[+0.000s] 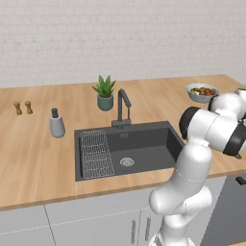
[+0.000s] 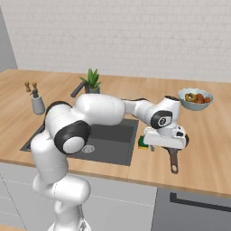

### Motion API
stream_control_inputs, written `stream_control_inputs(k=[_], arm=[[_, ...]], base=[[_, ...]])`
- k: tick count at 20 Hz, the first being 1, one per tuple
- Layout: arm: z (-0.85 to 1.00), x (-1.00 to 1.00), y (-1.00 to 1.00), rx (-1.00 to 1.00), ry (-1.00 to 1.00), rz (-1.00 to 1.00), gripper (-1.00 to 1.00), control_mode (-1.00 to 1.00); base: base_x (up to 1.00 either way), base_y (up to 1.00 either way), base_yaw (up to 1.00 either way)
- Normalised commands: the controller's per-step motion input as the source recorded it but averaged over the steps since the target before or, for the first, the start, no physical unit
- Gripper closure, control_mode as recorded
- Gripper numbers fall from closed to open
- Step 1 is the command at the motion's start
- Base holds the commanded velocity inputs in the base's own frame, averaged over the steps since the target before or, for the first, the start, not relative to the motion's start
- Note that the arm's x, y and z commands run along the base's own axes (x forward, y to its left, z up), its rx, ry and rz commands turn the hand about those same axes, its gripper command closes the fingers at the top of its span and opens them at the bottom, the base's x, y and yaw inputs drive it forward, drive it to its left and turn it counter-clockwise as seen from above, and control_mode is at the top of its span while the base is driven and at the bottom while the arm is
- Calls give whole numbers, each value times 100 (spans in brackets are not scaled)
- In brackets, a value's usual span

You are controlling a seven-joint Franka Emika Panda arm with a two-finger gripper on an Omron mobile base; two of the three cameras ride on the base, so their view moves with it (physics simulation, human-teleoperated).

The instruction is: Pick the pan and sponge and place them into the sink. Then turn on the water.

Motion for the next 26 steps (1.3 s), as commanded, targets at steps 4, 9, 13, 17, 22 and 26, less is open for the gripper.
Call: stream_control_inputs(k=[4, 9, 13, 17, 22, 26], arm=[[-26, 33, -6, 0, -5, 0, -100, -100], [-34, 46, -22, -4, 0, 0, -100, -100], [-20, 32, -37, 0, 0, 0, -100, -100], [-23, 24, -35, 0, 0, 0, -100, -100], [-27, 24, -22, 0, 0, 0, -100, -100], [-23, 24, -21, 0, 0, 0, -100, -100]], base=[[0, 0, 0], [0, 0, 0], [0, 0, 0], [0, 0, 0], [0, 0, 0], [0, 0, 0]])
